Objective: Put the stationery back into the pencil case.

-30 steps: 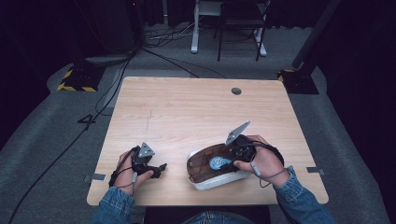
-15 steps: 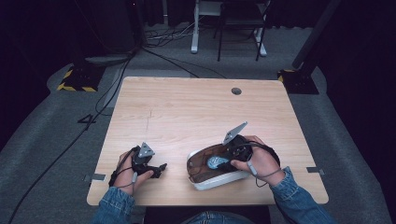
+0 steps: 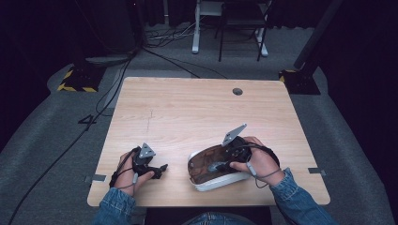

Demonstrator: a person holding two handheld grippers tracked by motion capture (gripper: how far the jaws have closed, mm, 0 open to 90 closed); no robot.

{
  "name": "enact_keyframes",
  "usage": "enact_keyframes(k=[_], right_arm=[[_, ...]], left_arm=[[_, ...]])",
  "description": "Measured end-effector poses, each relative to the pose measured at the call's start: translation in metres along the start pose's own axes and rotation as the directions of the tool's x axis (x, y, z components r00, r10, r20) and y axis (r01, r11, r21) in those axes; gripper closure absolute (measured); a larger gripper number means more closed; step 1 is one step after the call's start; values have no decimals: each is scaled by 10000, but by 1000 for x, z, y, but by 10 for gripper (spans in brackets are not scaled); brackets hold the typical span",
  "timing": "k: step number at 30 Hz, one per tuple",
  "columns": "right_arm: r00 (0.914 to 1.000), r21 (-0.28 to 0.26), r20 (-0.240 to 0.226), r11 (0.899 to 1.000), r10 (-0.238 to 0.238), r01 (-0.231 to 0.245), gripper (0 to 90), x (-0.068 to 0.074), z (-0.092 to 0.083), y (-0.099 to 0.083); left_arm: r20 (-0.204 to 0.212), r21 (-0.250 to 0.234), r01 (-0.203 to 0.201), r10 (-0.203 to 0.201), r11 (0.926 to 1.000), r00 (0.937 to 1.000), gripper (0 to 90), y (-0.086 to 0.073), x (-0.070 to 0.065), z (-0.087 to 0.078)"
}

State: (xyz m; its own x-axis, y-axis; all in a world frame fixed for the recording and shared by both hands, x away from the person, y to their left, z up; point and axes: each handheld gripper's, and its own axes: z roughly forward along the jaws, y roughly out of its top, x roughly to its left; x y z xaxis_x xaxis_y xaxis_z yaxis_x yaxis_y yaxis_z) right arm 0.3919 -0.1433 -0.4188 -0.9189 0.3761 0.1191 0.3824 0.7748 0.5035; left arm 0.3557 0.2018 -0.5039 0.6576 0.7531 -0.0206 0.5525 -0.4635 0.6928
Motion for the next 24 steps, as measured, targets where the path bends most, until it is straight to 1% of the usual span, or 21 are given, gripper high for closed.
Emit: enact_keyframes(k=[4, 7, 9, 11, 12, 19, 20, 21, 22, 24], right_arm=[[9999, -284, 107, 9996, -75, 78, 360, 1, -8, 1], [9998, -362, 184, 9993, -112, 118, 359, 1, -11, 1], [9995, -578, 281, 9982, -170, 186, 346, 1, -20, 0], [9993, -648, 345, 9977, -161, 184, 342, 2, -23, 0], [9990, -793, 397, 9966, -198, 229, 334, 1, -26, -1], [9950, -1590, 1000, 9871, -23, 182, 293, -5, -48, -6], [9938, -1736, 1113, 9847, 66, 129, 287, -7, -52, -7], [9930, -1795, 1176, 9837, 70, 143, 279, -9, -54, -8], [9909, -1911, 1343, 9815, 120, 140, 267, -12, -57, -10], [9882, -2039, 1508, 9790, 264, 49, 258, -16, -62, -13]], left_arm=[[2, -4, 12, -12, 10000, 10000, 165, 0, 0, 0], [4, 0, 11, -11, 10000, 10000, 165, 0, 0, 0], [5, 0, 15, -15, 10000, 10000, 165, 0, 0, 0], [33, 15, 14, -14, 10000, 10000, 165, 0, 0, 0], [33, 18, 15, -16, 10000, 10000, 164, 0, 0, 0], [23, 4, -31, 31, 10000, 10000, 163, 0, 1, 0], [28, 4, -31, 31, 10000, 10000, 163, 0, 1, 0], [19, 3, -26, 26, 10000, 10000, 163, 0, 1, 0], [19, 3, -26, 26, 10000, 10000, 163, 0, 1, 0], [-1, -3, -10, 10, 10000, 10000, 163, 0, 1, 0]])
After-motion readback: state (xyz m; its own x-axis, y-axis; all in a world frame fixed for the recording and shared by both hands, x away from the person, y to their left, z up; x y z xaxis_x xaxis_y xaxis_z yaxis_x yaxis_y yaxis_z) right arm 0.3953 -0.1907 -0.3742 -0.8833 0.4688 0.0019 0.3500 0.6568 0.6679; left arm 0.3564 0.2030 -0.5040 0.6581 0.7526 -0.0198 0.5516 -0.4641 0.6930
